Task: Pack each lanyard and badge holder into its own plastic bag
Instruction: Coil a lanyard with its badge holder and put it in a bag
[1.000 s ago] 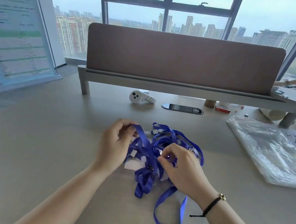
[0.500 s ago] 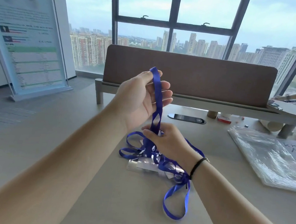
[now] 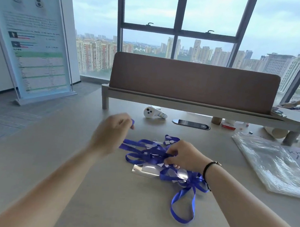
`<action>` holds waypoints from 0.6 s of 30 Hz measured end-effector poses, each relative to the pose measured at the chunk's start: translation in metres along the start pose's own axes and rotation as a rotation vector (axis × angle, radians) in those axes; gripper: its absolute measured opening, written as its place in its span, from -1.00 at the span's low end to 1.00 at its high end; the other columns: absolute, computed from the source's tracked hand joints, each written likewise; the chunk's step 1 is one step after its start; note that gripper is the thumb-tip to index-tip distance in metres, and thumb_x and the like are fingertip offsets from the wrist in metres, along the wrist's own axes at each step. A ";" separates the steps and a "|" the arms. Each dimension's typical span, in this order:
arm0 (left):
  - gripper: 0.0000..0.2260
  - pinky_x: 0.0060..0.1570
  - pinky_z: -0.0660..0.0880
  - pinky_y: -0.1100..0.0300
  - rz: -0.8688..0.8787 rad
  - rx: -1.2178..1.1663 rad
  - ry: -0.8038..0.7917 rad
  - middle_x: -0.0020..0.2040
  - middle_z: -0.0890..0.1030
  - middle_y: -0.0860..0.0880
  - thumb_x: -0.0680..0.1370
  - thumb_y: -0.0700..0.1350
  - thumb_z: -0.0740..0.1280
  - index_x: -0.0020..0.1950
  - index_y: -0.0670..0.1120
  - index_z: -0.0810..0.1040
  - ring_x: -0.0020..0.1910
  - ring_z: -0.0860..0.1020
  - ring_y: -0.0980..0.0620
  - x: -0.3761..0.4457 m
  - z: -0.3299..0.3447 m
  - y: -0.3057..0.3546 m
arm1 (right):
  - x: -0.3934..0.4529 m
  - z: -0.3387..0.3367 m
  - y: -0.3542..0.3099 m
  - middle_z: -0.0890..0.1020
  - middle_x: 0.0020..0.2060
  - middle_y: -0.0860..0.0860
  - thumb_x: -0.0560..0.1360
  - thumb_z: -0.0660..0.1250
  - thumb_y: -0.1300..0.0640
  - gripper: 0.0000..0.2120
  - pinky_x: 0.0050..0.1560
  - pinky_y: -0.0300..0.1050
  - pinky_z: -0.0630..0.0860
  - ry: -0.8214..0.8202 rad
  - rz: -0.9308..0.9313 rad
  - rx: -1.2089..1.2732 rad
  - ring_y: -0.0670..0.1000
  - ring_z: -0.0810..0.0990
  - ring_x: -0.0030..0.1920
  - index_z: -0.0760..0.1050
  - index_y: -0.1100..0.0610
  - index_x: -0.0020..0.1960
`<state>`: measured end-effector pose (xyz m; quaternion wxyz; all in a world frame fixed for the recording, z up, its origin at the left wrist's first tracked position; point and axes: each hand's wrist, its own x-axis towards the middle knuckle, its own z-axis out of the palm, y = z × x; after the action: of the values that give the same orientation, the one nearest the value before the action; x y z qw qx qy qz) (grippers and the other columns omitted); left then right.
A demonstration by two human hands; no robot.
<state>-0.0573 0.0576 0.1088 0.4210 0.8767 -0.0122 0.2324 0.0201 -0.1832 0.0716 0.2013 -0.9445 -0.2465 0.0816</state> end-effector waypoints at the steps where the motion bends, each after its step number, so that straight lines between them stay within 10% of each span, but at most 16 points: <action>1: -0.71 -0.34 0.35 0.08 -0.016 0.088 -0.061 -0.45 0.44 -0.04 0.50 0.06 0.12 -0.28 -0.04 0.53 -0.40 0.42 -0.01 -0.005 0.007 -0.011 | 0.000 0.003 0.001 0.64 -0.36 0.02 0.52 0.41 0.02 -0.78 -0.16 -0.06 0.56 0.036 -0.001 -0.021 -0.04 0.53 -0.38 0.62 0.12 -0.23; 6: -0.70 -0.13 0.50 0.23 0.004 0.286 -0.287 -0.15 0.62 0.18 0.39 0.29 0.38 -0.05 0.12 0.62 -0.14 0.55 0.22 -0.028 0.036 -0.055 | -0.012 0.010 -0.005 0.49 -0.56 -0.10 0.62 0.27 0.02 -0.58 -0.39 -0.26 0.33 0.222 -0.017 0.281 -0.13 0.37 -0.53 0.51 0.00 -0.42; 12: -0.57 0.07 0.53 0.12 -0.044 0.373 -0.307 0.02 0.56 0.24 0.30 0.26 0.36 0.15 0.23 0.54 0.04 0.55 0.18 -0.034 0.047 -0.071 | -0.008 -0.008 -0.013 0.63 -0.38 0.15 0.67 0.15 0.11 -0.70 -0.54 -0.19 0.27 0.512 0.143 1.089 0.04 0.33 -0.55 0.49 0.20 -0.17; 18: -0.56 -0.06 0.48 0.26 -0.015 0.497 -0.356 -0.04 0.57 0.24 0.30 0.44 0.31 0.03 0.22 0.59 -0.05 0.54 0.23 -0.040 0.045 -0.068 | 0.000 -0.019 0.008 0.50 -0.41 0.03 0.66 0.15 0.14 -0.72 -0.25 0.00 0.52 0.781 0.226 0.991 0.03 0.47 -0.40 0.48 0.17 -0.17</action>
<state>-0.0602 0.0610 0.0183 0.1867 0.9798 -0.0221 0.0681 0.0287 -0.1961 0.0857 0.6791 -0.7198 0.0131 -0.1435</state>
